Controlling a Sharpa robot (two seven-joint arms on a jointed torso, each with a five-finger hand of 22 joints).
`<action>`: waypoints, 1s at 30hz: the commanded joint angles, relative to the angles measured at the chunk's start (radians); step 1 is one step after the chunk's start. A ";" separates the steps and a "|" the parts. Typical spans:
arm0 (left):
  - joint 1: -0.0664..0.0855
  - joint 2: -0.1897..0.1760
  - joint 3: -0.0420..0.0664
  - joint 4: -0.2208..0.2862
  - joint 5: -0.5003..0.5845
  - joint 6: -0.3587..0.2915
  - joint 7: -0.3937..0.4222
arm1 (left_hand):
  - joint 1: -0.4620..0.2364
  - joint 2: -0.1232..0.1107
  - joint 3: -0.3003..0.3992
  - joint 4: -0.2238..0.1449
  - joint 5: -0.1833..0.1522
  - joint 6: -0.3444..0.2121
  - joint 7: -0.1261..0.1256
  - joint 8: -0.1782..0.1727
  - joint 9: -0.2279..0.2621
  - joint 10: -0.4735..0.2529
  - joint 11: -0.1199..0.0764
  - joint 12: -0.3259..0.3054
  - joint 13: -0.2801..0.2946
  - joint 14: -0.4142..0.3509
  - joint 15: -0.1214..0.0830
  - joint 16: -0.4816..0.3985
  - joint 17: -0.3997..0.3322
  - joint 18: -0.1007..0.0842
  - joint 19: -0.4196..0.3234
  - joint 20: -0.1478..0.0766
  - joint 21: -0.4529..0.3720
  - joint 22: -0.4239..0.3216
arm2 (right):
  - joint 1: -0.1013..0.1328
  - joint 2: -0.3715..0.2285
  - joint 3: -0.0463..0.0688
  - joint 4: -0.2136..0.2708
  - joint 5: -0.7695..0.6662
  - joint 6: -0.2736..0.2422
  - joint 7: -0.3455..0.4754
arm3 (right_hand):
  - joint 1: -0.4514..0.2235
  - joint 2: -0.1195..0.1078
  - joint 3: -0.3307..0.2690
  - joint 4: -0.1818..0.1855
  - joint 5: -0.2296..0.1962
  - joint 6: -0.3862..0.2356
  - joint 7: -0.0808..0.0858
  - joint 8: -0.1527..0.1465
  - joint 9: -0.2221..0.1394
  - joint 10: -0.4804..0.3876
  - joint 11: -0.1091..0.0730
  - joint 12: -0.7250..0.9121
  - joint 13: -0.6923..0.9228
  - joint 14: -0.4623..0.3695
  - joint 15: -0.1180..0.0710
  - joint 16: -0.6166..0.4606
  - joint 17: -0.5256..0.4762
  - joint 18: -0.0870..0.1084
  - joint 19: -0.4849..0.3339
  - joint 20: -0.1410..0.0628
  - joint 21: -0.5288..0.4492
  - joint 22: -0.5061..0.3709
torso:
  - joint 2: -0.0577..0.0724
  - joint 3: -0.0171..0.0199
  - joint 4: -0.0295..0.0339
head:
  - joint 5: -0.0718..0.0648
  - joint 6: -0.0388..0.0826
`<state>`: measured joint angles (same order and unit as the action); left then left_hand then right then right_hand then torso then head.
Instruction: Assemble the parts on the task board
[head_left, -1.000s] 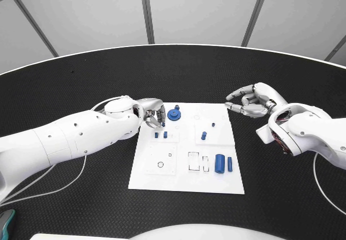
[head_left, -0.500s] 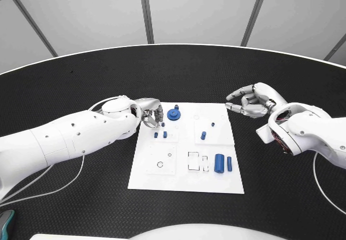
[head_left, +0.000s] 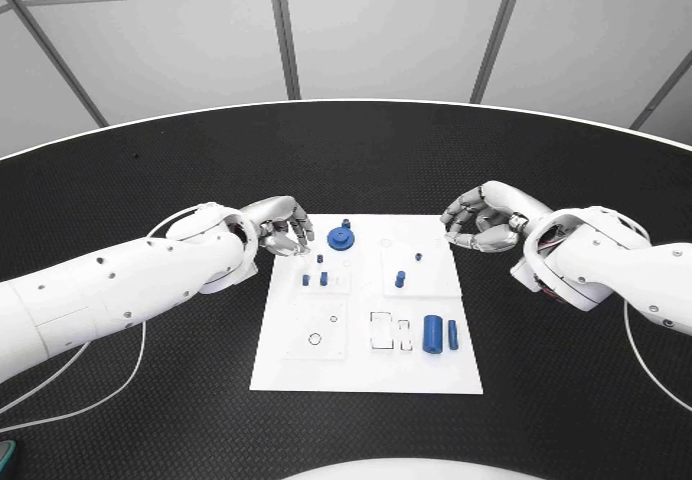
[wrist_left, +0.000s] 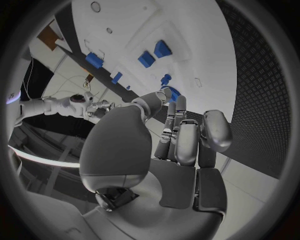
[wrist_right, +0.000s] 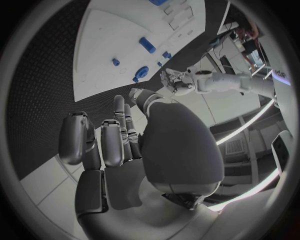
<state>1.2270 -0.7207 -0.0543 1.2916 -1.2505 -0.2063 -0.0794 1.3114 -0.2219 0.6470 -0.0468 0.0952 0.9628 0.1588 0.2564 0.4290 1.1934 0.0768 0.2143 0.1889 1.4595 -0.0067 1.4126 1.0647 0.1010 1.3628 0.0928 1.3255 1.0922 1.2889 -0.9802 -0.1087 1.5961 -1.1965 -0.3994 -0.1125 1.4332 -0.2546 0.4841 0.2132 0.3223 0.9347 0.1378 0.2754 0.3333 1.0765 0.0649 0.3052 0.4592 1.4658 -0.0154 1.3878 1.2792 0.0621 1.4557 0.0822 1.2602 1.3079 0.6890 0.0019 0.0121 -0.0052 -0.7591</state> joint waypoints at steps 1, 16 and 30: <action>0.005 -0.042 0.000 0.017 0.263 -0.025 0.040 | -0.004 -0.006 -0.009 0.005 -0.003 -0.009 0.005 -0.009 -0.002 -0.011 0.009 -0.014 -0.001 -0.005 0.013 -0.004 -0.016 0.005 -0.025 0.001 -0.026 -0.038 | -0.001 0.018 0.000 -0.014 -0.183 0.043 -0.017 | 0.002 -0.002 0.011 -0.008 -0.033 0.008 0.001 0.002 0.000 0.011 0.004 -0.034 -0.040 0.042 0.002 -0.002 0.003 0.009 0.007 0.004 -0.003 0.024 | -0.007 0.0024 -0.0015 | -0.022 0.007; 0.012 -0.173 0.000 0.125 1.140 0.104 0.262 | -0.021 -0.019 -0.117 0.036 -0.005 -0.034 0.026 -0.033 -0.013 -0.094 0.038 -0.031 -0.015 -0.302 0.041 -0.254 -0.543 0.085 -0.268 0.029 -0.409 -0.534 | -0.027 0.137 -0.003 -0.102 -0.426 0.124 -0.073 | -0.006 -0.009 0.033 -0.018 -0.039 0.015 0.007 -0.001 0.000 0.011 0.013 -0.078 -0.094 0.046 0.011 0.005 0.015 0.009 0.010 0.007 -0.003 0.026 | -0.011 -0.0002 0.0007 | -0.057 0.025; 0.012 -0.215 0.000 0.186 1.263 0.145 0.291 | -0.001 -0.008 -0.129 0.033 -0.004 -0.017 0.017 -0.022 -0.011 -0.061 0.026 0.003 -0.004 -0.295 0.031 -0.280 -0.577 0.085 -0.257 0.020 -0.436 -0.554 | -0.061 0.205 -0.004 -0.155 -0.487 0.140 -0.081 | -0.003 -0.003 0.049 -0.032 -0.028 0.045 0.002 0.011 0.008 0.035 0.009 -0.093 -0.120 0.051 0.008 0.017 0.031 0.006 0.017 0.005 0.013 0.040 | -0.007 0.0015 -0.0008 | -0.058 0.032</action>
<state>1.2391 -0.9344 -0.0544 1.4769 0.0096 -0.0618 0.2116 1.3035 -0.2297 0.5229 -0.0138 0.0952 0.9417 0.1801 0.2298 0.4168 1.1241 0.1033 0.2151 0.1839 1.1647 0.0307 1.1374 0.4887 0.1797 1.1006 0.1177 0.8965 0.5396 1.2292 -0.7785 -0.1130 1.4438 -1.6830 -0.2596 -0.1936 1.4278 -0.2598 0.5274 0.1809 0.2893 0.9721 0.1394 0.2810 0.3404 1.1053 0.0726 0.2164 0.3387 1.4694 -0.0116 1.3994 1.3074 0.0620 1.4595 0.0860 1.2701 1.3076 0.6812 0.0021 0.0104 -0.0618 -0.7272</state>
